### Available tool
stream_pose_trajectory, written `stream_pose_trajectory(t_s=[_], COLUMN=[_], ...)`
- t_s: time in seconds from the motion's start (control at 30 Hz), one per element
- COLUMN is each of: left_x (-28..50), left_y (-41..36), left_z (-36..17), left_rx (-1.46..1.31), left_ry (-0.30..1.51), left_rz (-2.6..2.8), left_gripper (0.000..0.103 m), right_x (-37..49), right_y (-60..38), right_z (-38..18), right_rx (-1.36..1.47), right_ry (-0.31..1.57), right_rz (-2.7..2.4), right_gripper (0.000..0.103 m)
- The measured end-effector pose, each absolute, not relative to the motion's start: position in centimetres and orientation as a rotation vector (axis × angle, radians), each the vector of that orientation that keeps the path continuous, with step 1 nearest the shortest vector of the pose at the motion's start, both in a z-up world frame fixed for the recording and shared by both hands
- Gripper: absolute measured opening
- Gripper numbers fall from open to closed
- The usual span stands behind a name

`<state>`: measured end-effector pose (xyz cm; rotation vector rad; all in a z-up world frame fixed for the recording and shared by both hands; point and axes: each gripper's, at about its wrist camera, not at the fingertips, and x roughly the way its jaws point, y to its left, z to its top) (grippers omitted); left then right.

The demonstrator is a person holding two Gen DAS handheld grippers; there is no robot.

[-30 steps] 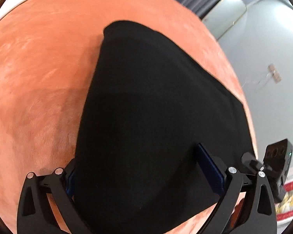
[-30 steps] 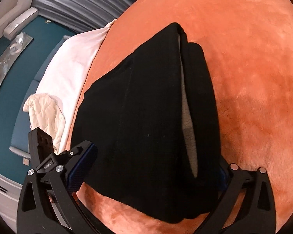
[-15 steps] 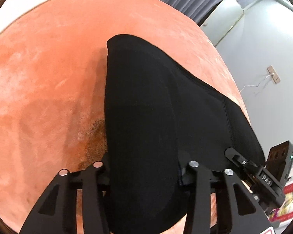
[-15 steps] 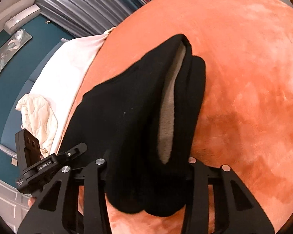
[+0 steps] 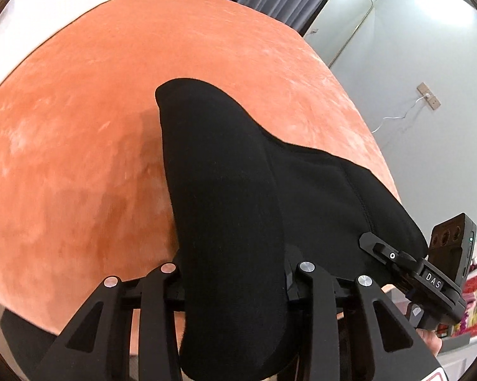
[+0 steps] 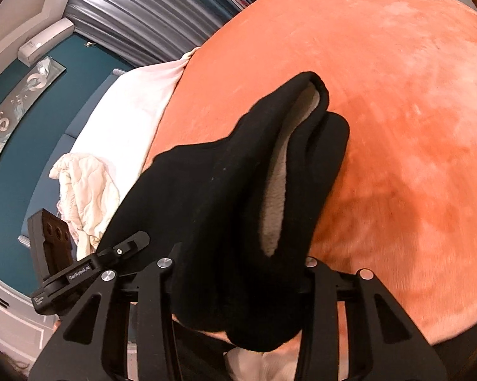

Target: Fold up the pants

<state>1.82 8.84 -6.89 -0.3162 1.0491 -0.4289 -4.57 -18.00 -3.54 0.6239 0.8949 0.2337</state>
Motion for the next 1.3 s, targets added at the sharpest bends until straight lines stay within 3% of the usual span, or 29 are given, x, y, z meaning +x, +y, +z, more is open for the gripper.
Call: stream_pose_trajectory(t_s=[0.4, 0.63, 0.83, 1.1, 1.3], left_x=[3.5, 13.4, 23.8, 36.5, 42.9], left_y=[10.0, 8.5, 6.4, 3.9, 2.3], left_z=[1.8, 8.2, 11.1, 6.3, -4.5], left_rx=[-0.289, -0.22, -0.213, -0.223, -0.212], left_ry=[0.845, 0.66, 0.551, 0.502, 0.665], left_rz=[-0.482, -0.47, -0.453, -0.422, -0.387], left_gripper=[0.031, 0.031, 0.031, 0.032, 0.032], right_x=[0.2, 11.4, 21.6, 33.1, 38.9], right_y=[-17.5, -18.0, -19.9, -23.0, -25.5], right_z=[4.5, 10.6, 12.5, 7.4, -4.0], right_rx=[0.527, 0.454, 0.446, 0.469, 0.526], right_ry=[0.724, 0.561, 0.46, 0.475, 0.658], right_rz=[0.326, 0.366, 0.375, 0.36, 0.298], right_gripper=[0.037, 0.037, 0.037, 0.037, 0.037])
